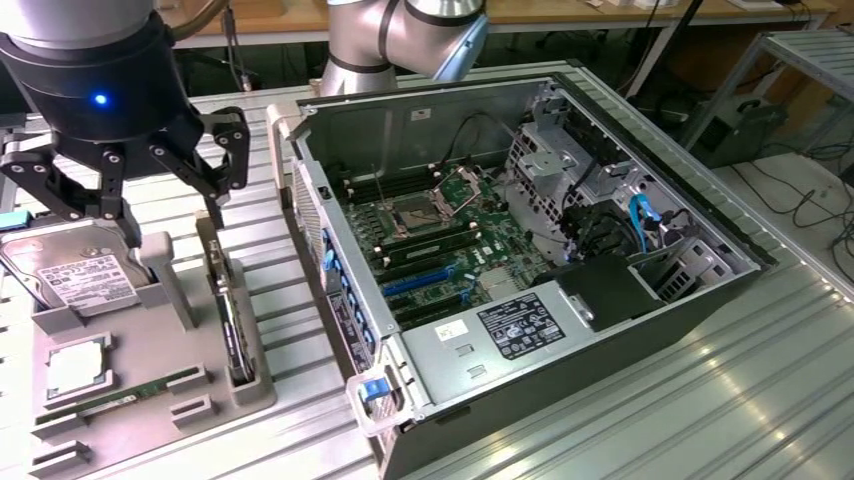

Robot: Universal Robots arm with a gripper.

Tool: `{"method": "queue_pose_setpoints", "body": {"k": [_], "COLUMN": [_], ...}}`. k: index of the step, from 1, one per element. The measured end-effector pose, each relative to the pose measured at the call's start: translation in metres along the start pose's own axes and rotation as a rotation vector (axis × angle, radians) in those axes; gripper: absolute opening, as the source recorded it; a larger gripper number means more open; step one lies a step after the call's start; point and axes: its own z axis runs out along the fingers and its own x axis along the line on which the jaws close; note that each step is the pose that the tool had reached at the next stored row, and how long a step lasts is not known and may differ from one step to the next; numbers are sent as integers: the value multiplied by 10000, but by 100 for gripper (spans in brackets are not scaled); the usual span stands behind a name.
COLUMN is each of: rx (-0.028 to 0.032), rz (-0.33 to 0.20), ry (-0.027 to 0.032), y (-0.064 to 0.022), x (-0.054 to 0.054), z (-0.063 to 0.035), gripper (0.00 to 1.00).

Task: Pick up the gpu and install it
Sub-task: 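Pick up the gpu and move the gpu toward the slot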

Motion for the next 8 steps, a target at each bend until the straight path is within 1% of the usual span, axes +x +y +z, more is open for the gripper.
{"method": "queue_pose_setpoints", "body": {"k": [8], "rx": [-4], "rz": [1], "ry": [0], "y": [-3], "x": [2], "z": [55], "gripper": [66]}}
